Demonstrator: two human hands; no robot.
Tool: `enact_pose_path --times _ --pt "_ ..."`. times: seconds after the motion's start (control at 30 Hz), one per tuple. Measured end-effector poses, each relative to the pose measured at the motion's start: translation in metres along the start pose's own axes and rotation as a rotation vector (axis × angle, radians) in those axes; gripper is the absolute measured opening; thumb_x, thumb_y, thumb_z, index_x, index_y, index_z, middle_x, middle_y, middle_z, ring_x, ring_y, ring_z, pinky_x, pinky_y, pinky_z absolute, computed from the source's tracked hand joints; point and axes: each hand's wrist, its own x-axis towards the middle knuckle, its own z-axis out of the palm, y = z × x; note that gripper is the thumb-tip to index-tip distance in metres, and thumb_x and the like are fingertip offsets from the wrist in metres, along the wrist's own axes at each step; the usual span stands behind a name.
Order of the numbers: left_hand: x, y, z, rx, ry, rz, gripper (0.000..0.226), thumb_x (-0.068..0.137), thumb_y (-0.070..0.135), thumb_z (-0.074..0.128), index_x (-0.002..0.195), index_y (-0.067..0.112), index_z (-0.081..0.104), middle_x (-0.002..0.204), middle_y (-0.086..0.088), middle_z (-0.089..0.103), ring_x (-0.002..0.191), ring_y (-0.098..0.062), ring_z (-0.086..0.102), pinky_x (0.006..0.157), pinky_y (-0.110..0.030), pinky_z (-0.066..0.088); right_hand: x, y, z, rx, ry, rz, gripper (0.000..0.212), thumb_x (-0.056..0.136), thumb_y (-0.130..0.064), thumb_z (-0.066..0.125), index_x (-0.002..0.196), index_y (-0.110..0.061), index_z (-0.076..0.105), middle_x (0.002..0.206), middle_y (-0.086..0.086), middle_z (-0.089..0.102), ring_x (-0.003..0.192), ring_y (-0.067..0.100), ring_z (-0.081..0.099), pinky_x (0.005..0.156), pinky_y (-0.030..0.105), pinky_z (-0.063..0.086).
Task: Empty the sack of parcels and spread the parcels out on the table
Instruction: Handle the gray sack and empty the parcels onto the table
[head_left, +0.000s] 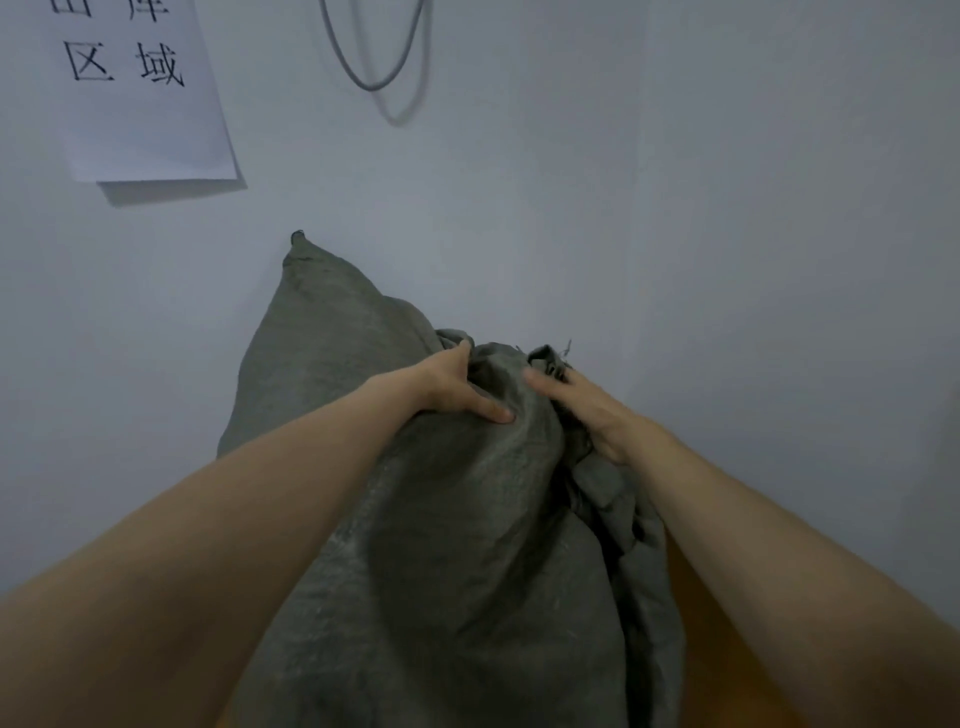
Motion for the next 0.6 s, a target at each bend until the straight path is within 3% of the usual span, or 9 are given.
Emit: enact_pose_path --times 0.07,0.1,0.17,0.23,0.27,0.3,0.37,0.5,0.6 --pt "0.001 0.002 0.002 0.013 0.002 0.003 0.12 0.069 0.041 0.082 0.152 0.009 0.002 0.156 -0.004 0.023 0.142 -0.021 0.027 0.111 -0.029 0.028 0.006 0.005 0.006 -0.171 0.099 0.008 0.135 0.025 -0.075 0.082 0.142 -0.03 0.032 0.144 0.0 0.041 0.128 0.026 0.045 0.102 0.046 0.045" --pt "0.0 0.002 0.003 0.002 0.006 0.005 0.117 0.071 0.039 0.081 0.152 0.009 0.003 0.156 -0.004 0.025 0.141 -0.021 0.028 0.109 -0.028 0.029 0.006 0.006 0.008 -0.186 0.152 0.018 0.141 0.021 -0.074 0.083 0.143 -0.028 0.03 0.144 0.001 0.039 0.129 0.026 0.043 0.103 0.045 0.045" --pt "-0.003 0.0 0.0 -0.093 0.043 -0.014 0.089 0.078 0.031 0.076 0.148 0.013 0.024 0.145 0.0 0.039 0.135 -0.021 0.036 0.101 -0.026 0.034 0.007 0.009 0.01 -0.171 0.231 0.003 0.127 0.034 -0.064 0.088 0.142 -0.024 0.034 0.141 0.005 0.042 0.125 0.027 0.046 0.101 0.043 0.046" --pt "-0.012 -0.003 -0.007 -0.208 0.127 -0.008 0.031 0.084 0.022 0.068 0.109 0.029 0.051 0.108 0.011 0.051 0.116 -0.019 0.044 0.087 -0.026 0.038 0.006 0.011 0.013 -0.223 0.299 -0.017 0.099 0.06 -0.044 0.085 0.14 -0.016 0.035 0.138 0.01 0.041 0.124 0.029 0.045 0.105 0.042 0.042" --pt "-0.017 -0.006 -0.012 -0.246 0.191 0.007 0.021 0.086 0.02 0.065 0.097 0.031 0.051 0.099 0.012 0.05 0.111 -0.018 0.045 0.084 -0.026 0.039 0.008 0.012 0.015 -0.258 0.319 -0.015 0.09 0.068 -0.038 0.083 0.14 -0.014 0.035 0.138 0.012 0.04 0.124 0.03 0.044 0.107 0.041 0.041" --pt "-0.021 -0.009 -0.017 -0.266 0.244 0.012 0.021 0.087 0.021 0.063 0.105 0.027 0.055 0.106 0.008 0.054 0.114 -0.02 0.046 0.088 -0.027 0.04 0.01 0.012 0.018 -0.286 0.327 -0.011 0.087 0.071 -0.033 0.081 0.14 -0.013 0.034 0.139 0.012 0.039 0.124 0.03 0.044 0.107 0.04 0.04" --pt "-0.028 -0.024 -0.026 -0.225 0.383 -0.044 0.056 0.089 0.026 0.06 0.14 0.01 0.042 0.139 -0.007 0.047 0.131 -0.026 0.041 0.104 -0.032 0.035 0.013 0.007 0.028 -0.327 0.324 -0.013 0.086 0.073 -0.03 0.081 0.141 -0.011 0.033 0.141 0.012 0.037 0.126 0.03 0.042 0.108 0.035 0.038" --pt "-0.055 -0.068 -0.042 0.028 0.704 -0.37 0.067 0.087 0.04 0.058 0.141 0.006 0.037 0.147 -0.021 0.032 0.138 -0.037 0.026 0.114 -0.046 0.025 0.016 -0.002 0.041 -0.372 0.31 -0.002 0.083 0.074 -0.027 0.08 0.141 -0.01 0.034 0.142 0.011 0.037 0.125 0.031 0.043 0.106 0.034 0.038" --pt "-0.072 -0.113 -0.048 -0.083 0.609 -0.723 0.102 0.072 0.073 0.056 0.145 0.008 0.029 0.152 -0.023 0.022 0.141 -0.043 0.014 0.114 -0.056 0.019 0.02 -0.001 0.046 -0.385 0.336 0.007 0.078 0.076 -0.025 0.078 0.14 -0.01 0.036 0.141 0.012 0.038 0.125 0.032 0.043 0.105 0.035 0.038"
